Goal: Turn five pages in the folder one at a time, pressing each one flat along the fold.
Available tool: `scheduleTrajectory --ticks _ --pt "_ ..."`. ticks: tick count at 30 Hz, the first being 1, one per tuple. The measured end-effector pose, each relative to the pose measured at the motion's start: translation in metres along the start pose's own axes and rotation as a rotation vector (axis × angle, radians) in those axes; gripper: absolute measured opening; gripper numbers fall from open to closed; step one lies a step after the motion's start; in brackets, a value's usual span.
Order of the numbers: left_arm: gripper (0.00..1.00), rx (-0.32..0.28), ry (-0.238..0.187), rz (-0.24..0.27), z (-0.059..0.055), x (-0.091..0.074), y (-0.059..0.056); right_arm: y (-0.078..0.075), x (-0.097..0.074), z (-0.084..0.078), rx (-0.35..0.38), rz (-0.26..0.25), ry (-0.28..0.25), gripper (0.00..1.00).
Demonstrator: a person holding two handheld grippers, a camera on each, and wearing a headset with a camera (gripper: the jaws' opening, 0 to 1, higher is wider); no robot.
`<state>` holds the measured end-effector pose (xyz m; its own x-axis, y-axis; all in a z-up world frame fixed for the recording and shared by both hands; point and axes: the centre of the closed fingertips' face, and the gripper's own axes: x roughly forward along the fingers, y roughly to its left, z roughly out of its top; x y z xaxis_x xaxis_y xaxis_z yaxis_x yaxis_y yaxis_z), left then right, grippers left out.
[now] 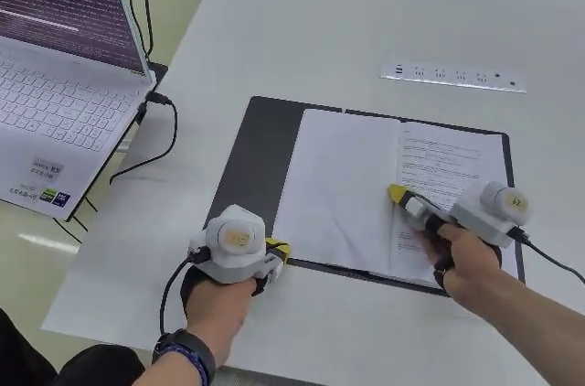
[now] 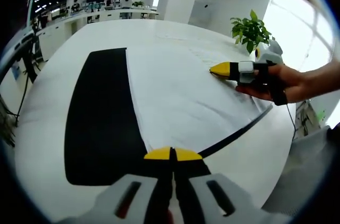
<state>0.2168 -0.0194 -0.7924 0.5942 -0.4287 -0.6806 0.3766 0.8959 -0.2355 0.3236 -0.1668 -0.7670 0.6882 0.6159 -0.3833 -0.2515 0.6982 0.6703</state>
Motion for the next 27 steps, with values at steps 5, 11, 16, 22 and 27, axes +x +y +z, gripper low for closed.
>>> scheduleTrajectory --ticks 5,11,16,22,27 --pt "0.0 0.006 -0.002 0.0 0.0 0.0 0.0 0.004 -0.008 -0.01 0.008 0.001 0.003 0.0" --pt "0.0 0.021 -0.002 -0.004 0.0 0.0 0.0 0.001 -0.012 -0.016 0.01 0.008 0.015 0.0" --pt "0.0 0.029 0.0 -0.003 0.0 0.0 -0.001 0.002 -0.02 -0.029 0.01 0.012 0.027 0.0" --pt "0.0 0.024 -0.001 -0.005 0.0 0.0 -0.001 0.005 -0.031 -0.042 0.01 0.014 0.04 0.0" --pt "0.0 0.031 0.016 -0.032 0.0 0.0 0.0 0.008 -0.04 -0.053 -0.002 0.033 0.06 0.0"
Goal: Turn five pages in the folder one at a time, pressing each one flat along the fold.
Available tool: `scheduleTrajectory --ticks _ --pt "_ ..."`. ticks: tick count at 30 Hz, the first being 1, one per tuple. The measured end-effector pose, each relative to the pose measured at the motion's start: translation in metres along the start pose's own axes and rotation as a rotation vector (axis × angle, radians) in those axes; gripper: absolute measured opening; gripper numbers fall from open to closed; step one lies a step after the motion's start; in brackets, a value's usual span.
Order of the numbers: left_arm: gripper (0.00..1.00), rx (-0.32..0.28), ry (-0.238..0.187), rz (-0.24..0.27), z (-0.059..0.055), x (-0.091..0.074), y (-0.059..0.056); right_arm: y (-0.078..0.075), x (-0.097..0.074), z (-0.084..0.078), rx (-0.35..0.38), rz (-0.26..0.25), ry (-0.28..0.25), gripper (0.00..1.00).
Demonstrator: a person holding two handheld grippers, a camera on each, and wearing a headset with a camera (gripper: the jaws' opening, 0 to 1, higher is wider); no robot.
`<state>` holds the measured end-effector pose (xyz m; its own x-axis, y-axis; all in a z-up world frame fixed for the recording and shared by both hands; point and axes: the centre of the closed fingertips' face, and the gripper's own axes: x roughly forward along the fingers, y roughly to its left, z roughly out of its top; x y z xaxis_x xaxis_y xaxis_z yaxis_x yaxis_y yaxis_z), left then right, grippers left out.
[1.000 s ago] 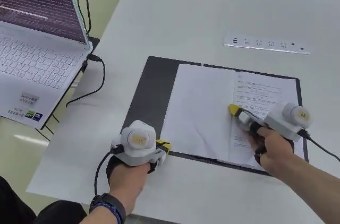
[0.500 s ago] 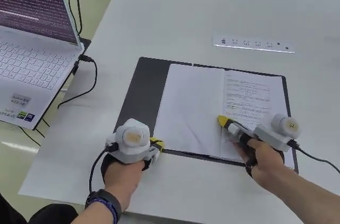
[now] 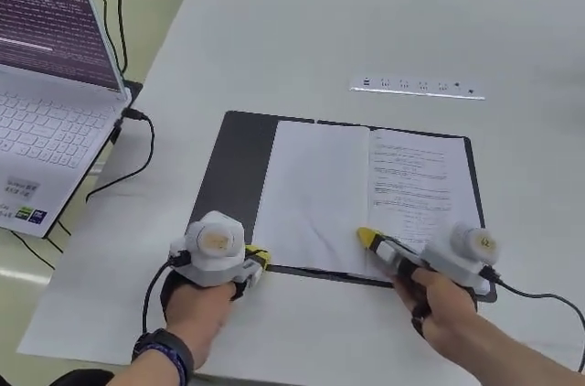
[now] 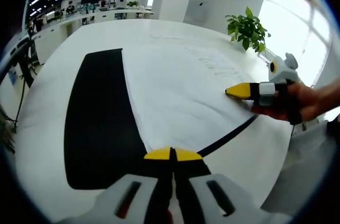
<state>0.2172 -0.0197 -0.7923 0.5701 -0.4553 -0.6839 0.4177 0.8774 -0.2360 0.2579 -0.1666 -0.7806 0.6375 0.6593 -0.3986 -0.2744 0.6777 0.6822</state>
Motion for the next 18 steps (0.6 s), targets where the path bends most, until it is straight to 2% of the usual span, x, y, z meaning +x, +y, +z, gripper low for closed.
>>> scheduleTrajectory --ticks 9,13,18 --pt "0.0 -0.008 0.007 -0.001 0.0 0.0 -0.001 0.006 -0.012 -0.016 -0.031 0.028 0.038 0.0" --pt "0.0 -0.001 0.011 0.001 0.0 0.001 0.0 0.01 -0.017 -0.023 -0.067 0.041 0.063 0.0" --pt "0.0 -0.006 0.01 0.006 0.0 0.0 -0.001 0.012 -0.023 -0.029 -0.068 0.043 0.075 0.0"
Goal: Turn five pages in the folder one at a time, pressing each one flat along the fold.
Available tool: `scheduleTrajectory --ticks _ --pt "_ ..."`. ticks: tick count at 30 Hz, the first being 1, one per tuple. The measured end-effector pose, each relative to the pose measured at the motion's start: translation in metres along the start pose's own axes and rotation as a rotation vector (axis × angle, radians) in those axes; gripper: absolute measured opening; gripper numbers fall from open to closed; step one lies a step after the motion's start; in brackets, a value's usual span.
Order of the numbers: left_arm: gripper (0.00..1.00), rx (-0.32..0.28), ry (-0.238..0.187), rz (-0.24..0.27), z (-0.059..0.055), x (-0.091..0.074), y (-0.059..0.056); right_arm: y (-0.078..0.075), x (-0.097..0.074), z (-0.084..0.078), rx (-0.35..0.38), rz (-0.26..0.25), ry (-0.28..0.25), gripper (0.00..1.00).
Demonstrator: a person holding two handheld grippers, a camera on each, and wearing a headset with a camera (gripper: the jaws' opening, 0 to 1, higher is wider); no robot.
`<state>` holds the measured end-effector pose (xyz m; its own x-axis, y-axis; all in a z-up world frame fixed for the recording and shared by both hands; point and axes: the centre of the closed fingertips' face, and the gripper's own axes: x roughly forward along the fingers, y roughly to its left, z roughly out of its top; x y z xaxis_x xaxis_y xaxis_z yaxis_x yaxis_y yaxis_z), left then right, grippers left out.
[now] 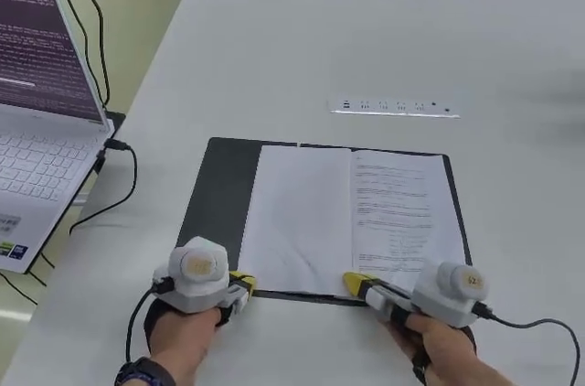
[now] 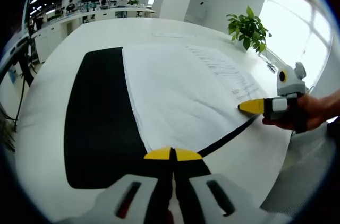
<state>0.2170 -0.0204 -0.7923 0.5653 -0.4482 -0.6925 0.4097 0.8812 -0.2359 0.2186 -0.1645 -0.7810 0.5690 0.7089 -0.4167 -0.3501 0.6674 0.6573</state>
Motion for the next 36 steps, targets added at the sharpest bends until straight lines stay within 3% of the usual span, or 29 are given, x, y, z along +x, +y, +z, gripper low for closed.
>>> scheduleTrajectory --ticks 12,16,22,26,31,36 --pt "0.0 -0.012 -0.014 0.019 0.0 -0.003 -0.002 0.004 -0.01 -0.012 0.06 -0.03 -0.004 0.0" --pt "0.0 -0.057 -0.041 0.031 -0.001 -0.003 0.0 0.005 -0.011 -0.014 0.063 -0.027 0.013 0.0" --pt "0.0 -0.052 -0.029 0.06 -0.001 -0.003 -0.001 0.007 -0.014 -0.015 0.086 -0.028 0.018 0.0" --pt "0.0 -0.108 -0.015 0.047 0.001 -0.004 -0.002 0.011 -0.019 -0.016 0.067 -0.019 0.031 0.0" --pt "0.09 -0.111 -0.035 0.04 0.01 -0.012 -0.009 0.01 -0.032 -0.015 0.044 -0.013 0.04 0.04" --pt "0.17 -0.085 -0.061 0.028 0.025 -0.023 -0.018 0.014 -0.043 -0.001 -0.024 0.009 0.041 0.13"
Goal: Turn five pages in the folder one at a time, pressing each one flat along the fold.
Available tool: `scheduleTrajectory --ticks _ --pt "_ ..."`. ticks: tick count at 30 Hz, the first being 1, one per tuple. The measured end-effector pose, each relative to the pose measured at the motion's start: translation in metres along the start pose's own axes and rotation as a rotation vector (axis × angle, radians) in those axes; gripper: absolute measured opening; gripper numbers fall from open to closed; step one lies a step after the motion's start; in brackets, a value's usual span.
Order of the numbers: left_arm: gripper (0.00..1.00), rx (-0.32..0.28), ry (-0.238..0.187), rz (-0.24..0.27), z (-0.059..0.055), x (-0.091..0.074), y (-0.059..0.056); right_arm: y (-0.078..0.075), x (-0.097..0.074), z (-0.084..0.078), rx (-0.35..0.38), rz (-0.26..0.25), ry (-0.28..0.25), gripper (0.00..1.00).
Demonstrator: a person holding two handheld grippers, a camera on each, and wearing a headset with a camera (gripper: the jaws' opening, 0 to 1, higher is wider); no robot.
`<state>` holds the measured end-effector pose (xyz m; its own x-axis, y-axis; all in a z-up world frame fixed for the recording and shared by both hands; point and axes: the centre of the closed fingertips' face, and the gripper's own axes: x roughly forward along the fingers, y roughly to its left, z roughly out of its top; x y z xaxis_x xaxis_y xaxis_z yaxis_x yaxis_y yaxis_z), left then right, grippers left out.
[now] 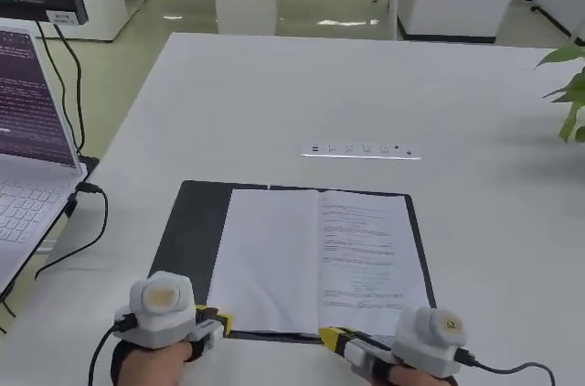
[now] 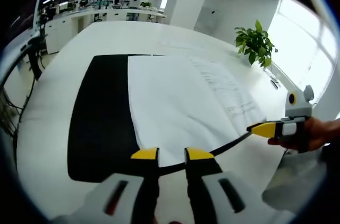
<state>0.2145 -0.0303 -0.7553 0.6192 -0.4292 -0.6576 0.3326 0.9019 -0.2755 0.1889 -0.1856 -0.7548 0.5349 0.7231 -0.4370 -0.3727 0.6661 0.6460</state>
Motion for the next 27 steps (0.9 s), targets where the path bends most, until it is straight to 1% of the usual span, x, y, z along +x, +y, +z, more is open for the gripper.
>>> scheduleTrajectory --ticks 4,8,12,14,18,20,24,26,27 --pt "0.22 0.007 -0.013 -0.014 0.008 -0.005 -0.007 -0.003 -0.007 0.008 -0.026 -0.004 0.002 0.19" --pt "0.24 0.01 -0.017 -0.021 0.011 -0.009 -0.01 -0.006 -0.015 0.014 -0.045 -0.016 0.002 0.22" --pt "0.26 0.009 -0.02 -0.032 0.013 -0.015 -0.016 -0.009 -0.025 0.017 -0.073 -0.032 0.006 0.25" --pt "0.27 0.023 -0.024 -0.03 0.015 -0.019 -0.018 -0.01 -0.03 0.019 -0.089 -0.039 0.008 0.27" --pt "0.28 0.035 -0.034 -0.031 0.018 -0.026 -0.021 -0.011 -0.041 0.024 -0.133 -0.055 -0.001 0.34" --pt "0.31 0.04 -0.034 -0.043 0.019 -0.033 -0.024 -0.011 -0.047 0.026 -0.148 -0.058 -0.003 0.35" --pt "0.33 0.067 -0.043 -0.038 0.025 -0.045 -0.022 -0.014 -0.058 0.03 -0.198 -0.081 0.003 0.37" --pt "0.35 0.074 -0.043 -0.037 0.028 -0.049 -0.021 -0.016 -0.064 0.033 -0.209 -0.092 -0.001 0.38" --pt "0.37 0.075 -0.042 -0.047 0.029 -0.051 -0.022 -0.017 -0.066 0.035 -0.211 -0.095 -0.004 0.39"
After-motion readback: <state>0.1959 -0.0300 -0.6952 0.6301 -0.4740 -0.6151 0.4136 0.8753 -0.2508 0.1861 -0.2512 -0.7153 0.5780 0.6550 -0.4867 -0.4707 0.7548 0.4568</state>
